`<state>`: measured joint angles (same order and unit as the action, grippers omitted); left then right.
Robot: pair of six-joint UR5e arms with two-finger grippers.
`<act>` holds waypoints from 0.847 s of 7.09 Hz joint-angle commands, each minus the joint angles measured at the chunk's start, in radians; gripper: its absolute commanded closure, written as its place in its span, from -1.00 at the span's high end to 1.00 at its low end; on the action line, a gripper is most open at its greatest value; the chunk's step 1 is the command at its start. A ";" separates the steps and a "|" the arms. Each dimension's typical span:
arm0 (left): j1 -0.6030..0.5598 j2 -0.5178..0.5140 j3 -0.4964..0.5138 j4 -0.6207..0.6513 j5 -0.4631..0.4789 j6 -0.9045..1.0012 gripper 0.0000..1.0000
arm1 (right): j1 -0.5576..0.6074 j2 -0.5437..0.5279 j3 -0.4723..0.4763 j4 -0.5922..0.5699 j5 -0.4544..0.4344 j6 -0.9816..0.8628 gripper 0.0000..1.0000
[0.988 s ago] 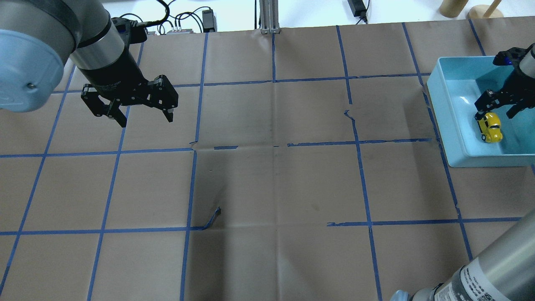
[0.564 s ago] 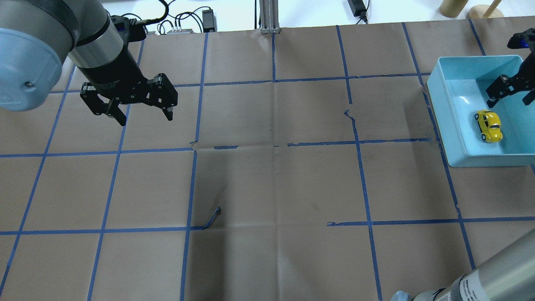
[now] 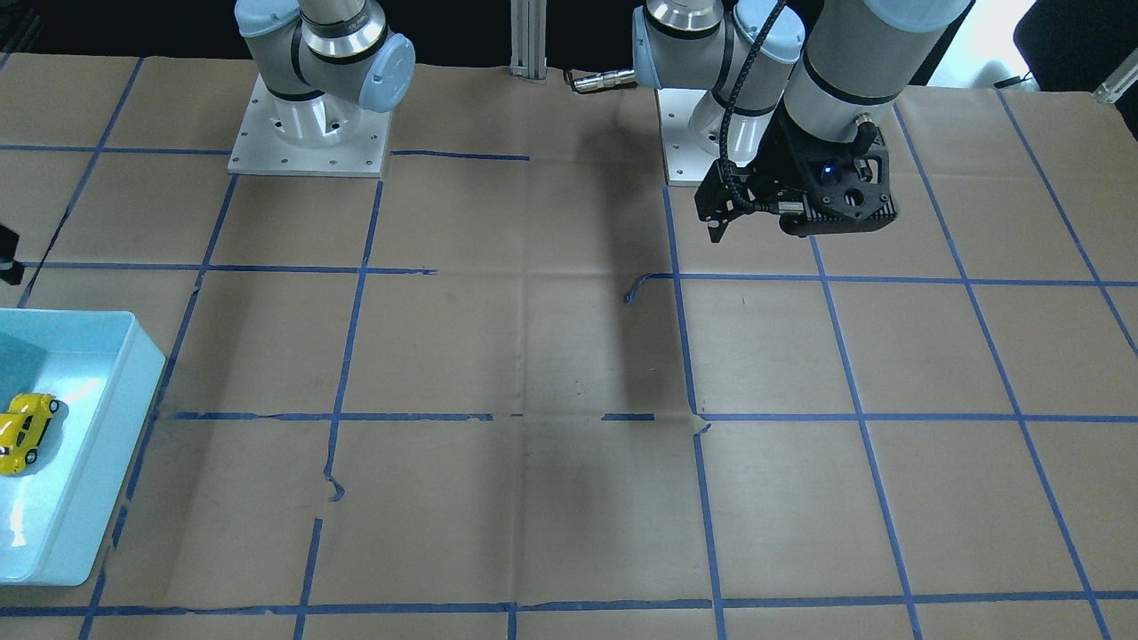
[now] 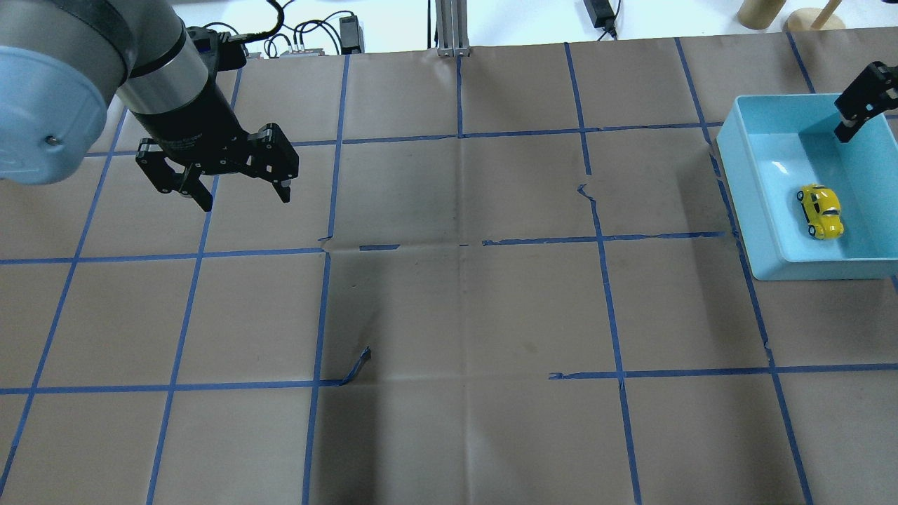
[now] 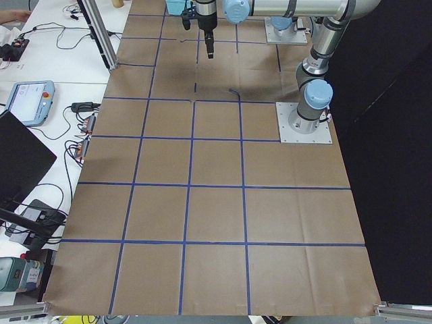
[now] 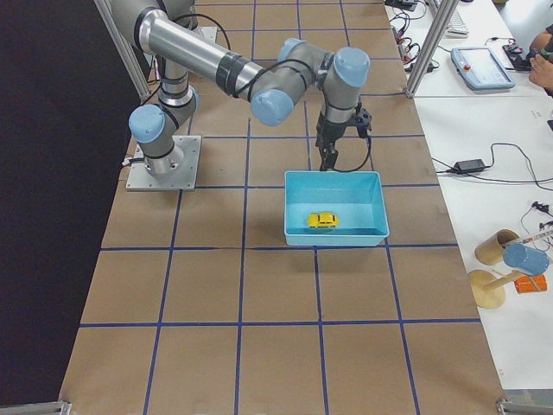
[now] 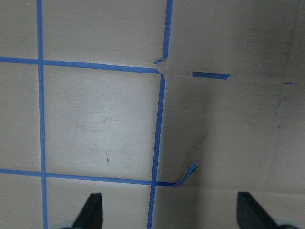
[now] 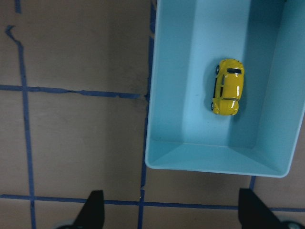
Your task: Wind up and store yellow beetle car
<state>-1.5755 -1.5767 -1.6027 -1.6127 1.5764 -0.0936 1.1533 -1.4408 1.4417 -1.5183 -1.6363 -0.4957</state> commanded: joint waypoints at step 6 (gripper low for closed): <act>-0.003 -0.006 -0.008 0.002 -0.001 -0.005 0.98 | 0.505 -0.073 0.023 -0.043 0.010 0.695 0.98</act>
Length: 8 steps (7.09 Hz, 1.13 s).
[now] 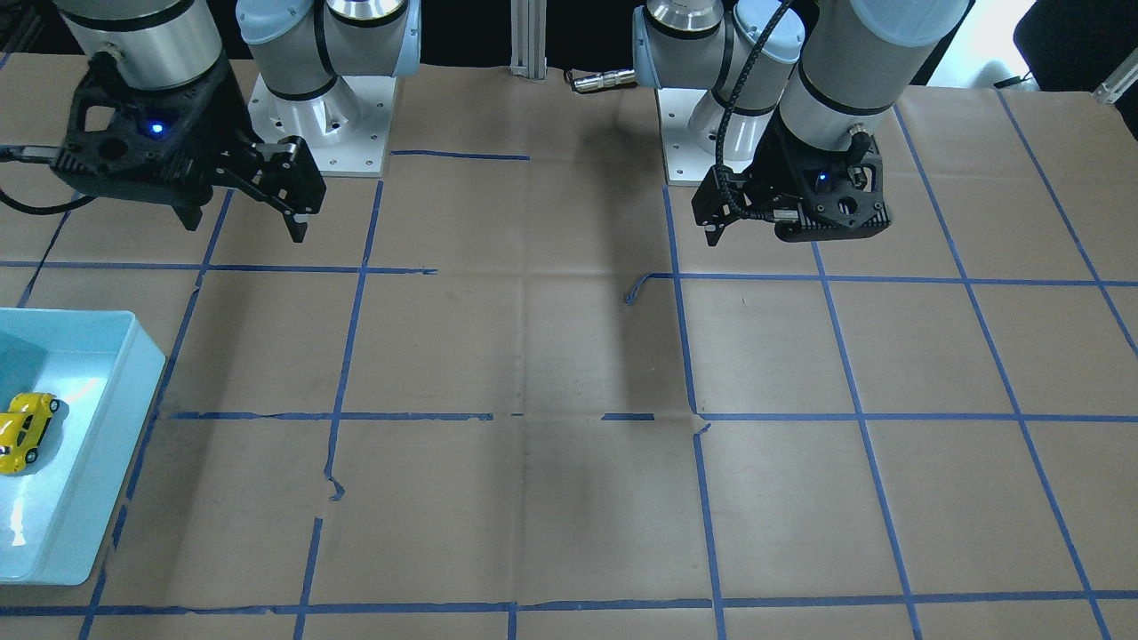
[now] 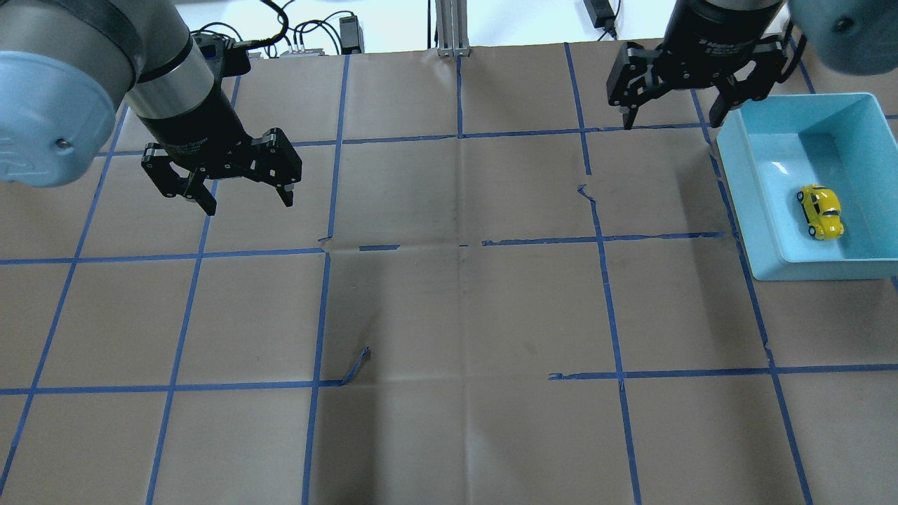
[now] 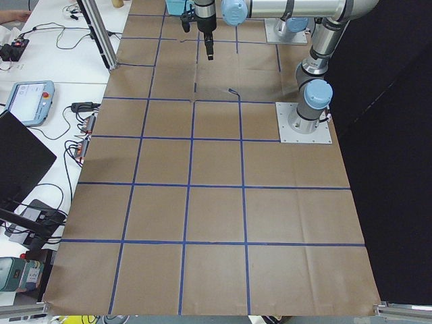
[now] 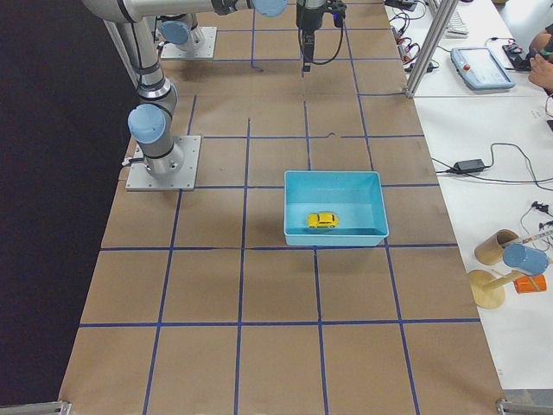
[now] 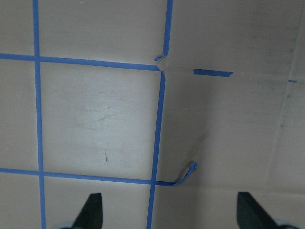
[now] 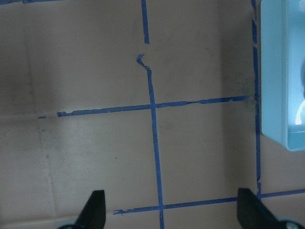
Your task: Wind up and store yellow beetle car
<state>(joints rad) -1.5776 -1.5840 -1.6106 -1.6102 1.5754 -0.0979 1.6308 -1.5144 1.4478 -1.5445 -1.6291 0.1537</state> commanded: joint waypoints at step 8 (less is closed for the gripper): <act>-0.002 -0.001 -0.003 -0.001 0.003 0.003 0.98 | 0.021 -0.021 0.025 -0.020 0.071 0.050 0.99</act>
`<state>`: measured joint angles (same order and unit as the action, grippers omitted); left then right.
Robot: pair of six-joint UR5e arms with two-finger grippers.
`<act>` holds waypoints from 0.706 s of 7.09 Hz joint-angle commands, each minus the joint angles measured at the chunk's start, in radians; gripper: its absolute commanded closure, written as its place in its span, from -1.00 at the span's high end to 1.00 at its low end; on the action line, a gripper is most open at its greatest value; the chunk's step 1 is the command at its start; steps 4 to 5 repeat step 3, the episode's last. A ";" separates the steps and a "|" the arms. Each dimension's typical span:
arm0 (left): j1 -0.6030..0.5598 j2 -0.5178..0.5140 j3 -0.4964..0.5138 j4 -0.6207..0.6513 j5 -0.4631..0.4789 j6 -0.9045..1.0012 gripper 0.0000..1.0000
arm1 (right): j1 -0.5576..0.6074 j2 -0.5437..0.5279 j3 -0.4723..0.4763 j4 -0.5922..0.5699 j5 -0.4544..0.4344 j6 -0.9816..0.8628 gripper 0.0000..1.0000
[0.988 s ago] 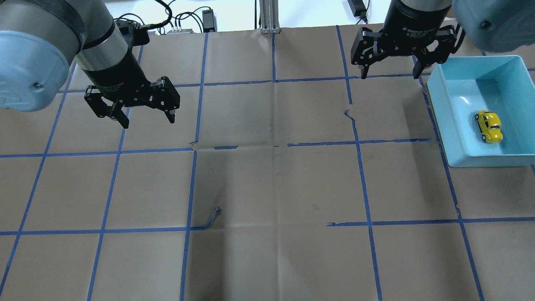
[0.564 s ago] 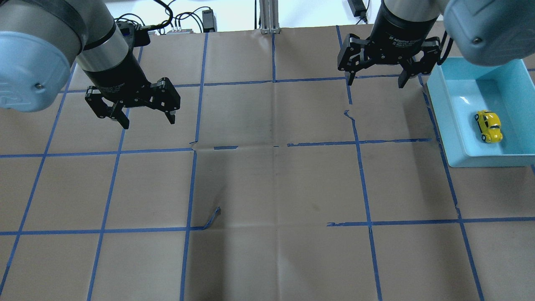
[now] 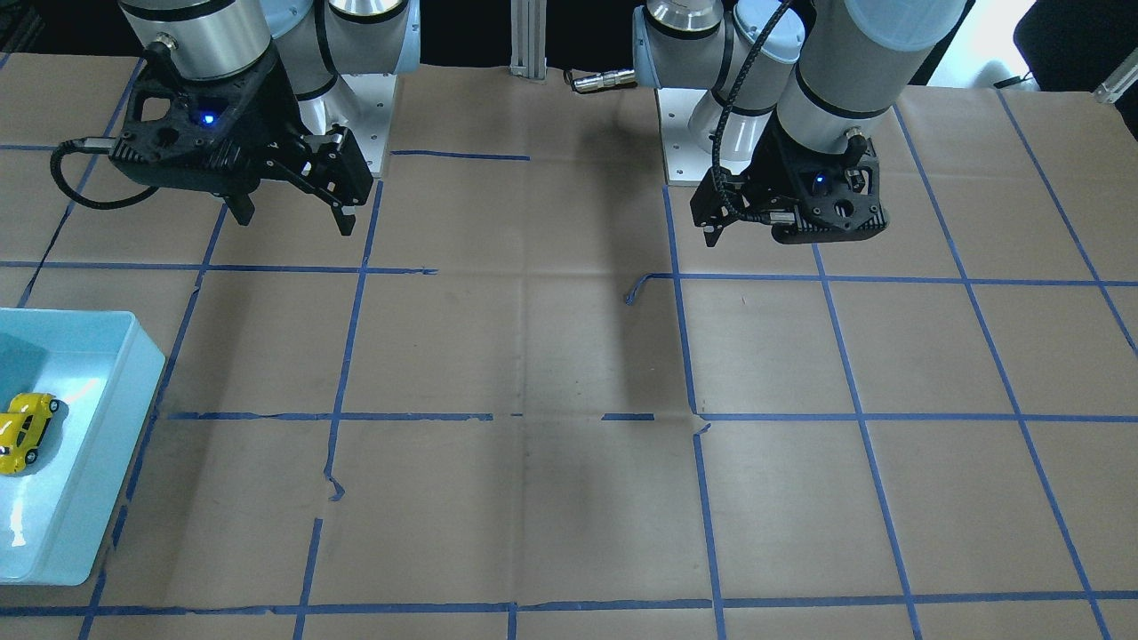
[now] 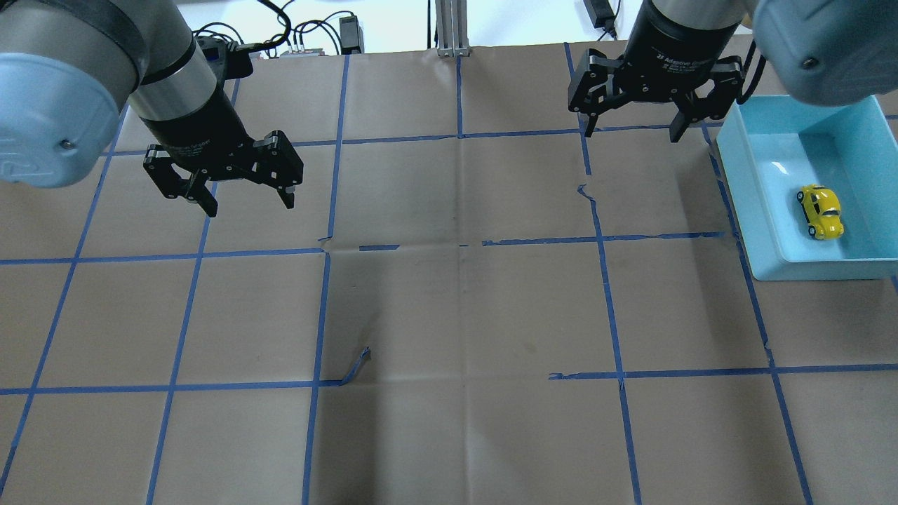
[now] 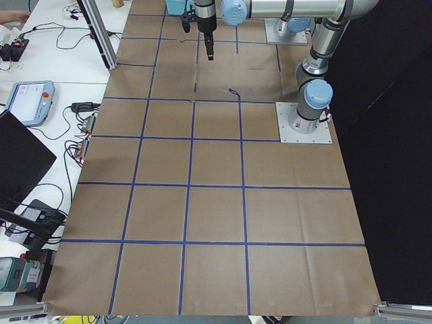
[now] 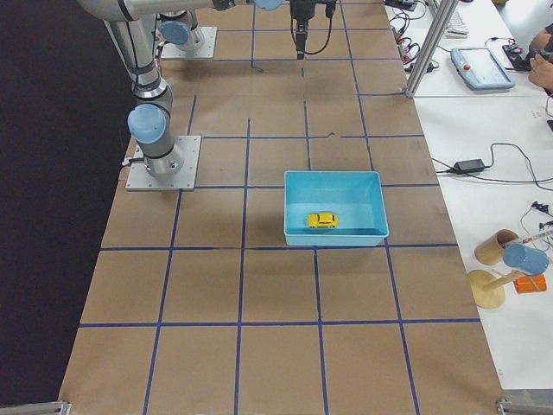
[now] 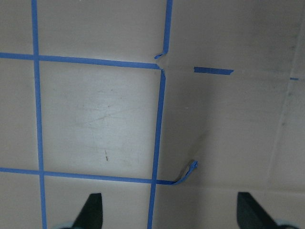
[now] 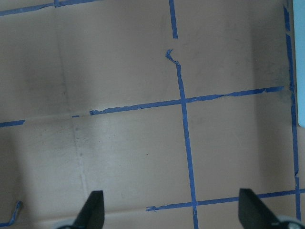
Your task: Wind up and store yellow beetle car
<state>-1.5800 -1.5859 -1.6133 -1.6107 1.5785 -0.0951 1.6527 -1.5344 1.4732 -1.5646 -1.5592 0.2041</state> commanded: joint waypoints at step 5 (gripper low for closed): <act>0.000 0.000 0.003 0.000 0.000 0.002 0.98 | -0.001 0.000 -0.001 0.000 -0.001 0.000 0.99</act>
